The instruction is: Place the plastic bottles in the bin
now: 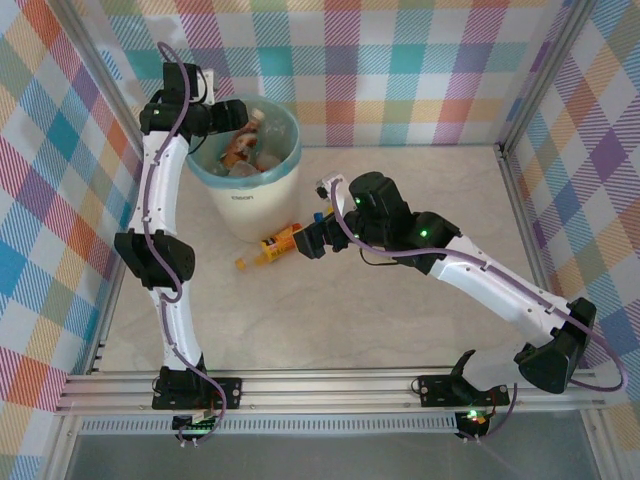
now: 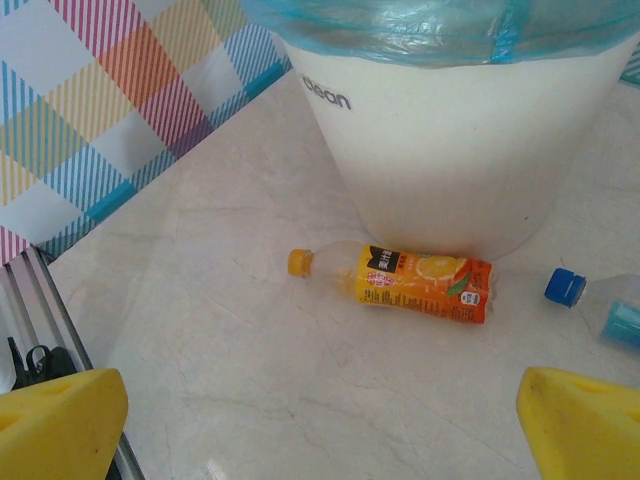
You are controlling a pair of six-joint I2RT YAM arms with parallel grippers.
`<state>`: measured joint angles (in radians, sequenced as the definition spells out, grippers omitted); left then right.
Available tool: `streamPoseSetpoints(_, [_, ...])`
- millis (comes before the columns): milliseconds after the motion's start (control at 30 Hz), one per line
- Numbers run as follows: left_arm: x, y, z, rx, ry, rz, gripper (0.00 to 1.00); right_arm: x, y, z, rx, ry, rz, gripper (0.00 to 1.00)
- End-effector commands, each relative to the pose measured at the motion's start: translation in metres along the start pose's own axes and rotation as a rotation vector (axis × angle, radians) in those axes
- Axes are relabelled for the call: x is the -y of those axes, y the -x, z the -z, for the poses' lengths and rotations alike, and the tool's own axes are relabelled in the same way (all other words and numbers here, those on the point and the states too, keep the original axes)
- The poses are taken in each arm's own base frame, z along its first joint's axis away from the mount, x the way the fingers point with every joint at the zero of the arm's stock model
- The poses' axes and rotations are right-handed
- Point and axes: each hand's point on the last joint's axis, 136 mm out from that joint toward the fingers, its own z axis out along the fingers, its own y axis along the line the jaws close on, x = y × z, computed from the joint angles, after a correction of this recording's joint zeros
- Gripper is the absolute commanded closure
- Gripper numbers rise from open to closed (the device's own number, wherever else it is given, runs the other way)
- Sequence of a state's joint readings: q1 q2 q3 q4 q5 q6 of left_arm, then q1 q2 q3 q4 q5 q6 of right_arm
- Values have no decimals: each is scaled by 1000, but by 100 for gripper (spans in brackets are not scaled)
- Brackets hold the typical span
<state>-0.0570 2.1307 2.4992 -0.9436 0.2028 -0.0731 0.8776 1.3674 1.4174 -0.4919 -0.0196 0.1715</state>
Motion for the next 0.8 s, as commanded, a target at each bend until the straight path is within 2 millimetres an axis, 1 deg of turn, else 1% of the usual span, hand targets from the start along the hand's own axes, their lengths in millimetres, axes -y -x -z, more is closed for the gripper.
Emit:
streamPoseSetpoints(0, [14,6,12,15,-39,-21,25,-7,10,5,22,21,2,0])
streamPoseSetpoints(100, [16,0,9,-5,-45,-20,30,-7,10,5,20,21,1,0])
streamPoseSetpoints(167, [16,-2,8,-13,-39,-19,32,-6,9,5,16,14,1,0])
streamPoseSetpoints(233, [17,-2,10,-13,-40,-15,32,1,9,5,4,-25,6,0])
streamPoseSetpoints(300, [22,3,17,5,-50,-14,32,13,5,5,-30,-78,21,0])
streamPoseSetpoints(367, [30,11,28,39,-64,-22,32,31,1,6,-72,-134,20,0])
streamPoseSetpoints(467, [42,25,51,100,-76,-37,32,70,-14,5,-148,-189,-35,0])
streamPoseSetpoints(533, [53,29,67,129,-86,-51,32,102,-32,1,-218,-247,-78,0])
streamPoseSetpoints(567, [57,31,74,139,-87,-58,32,114,-40,0,-244,-268,-90,0])
streamPoseSetpoints(600, [64,31,80,146,-93,-71,32,131,-53,-3,-290,-304,-102,0])
streamPoseSetpoints(633, [71,29,87,148,-101,-86,32,143,-64,-6,-324,-333,-109,0])
streamPoseSetpoints(700, [86,25,99,150,-118,-116,32,165,-86,-12,-392,-375,-118,0])
streamPoseSetpoints(767, [102,17,109,145,-144,-145,31,181,-107,-19,-452,-396,-126,0])
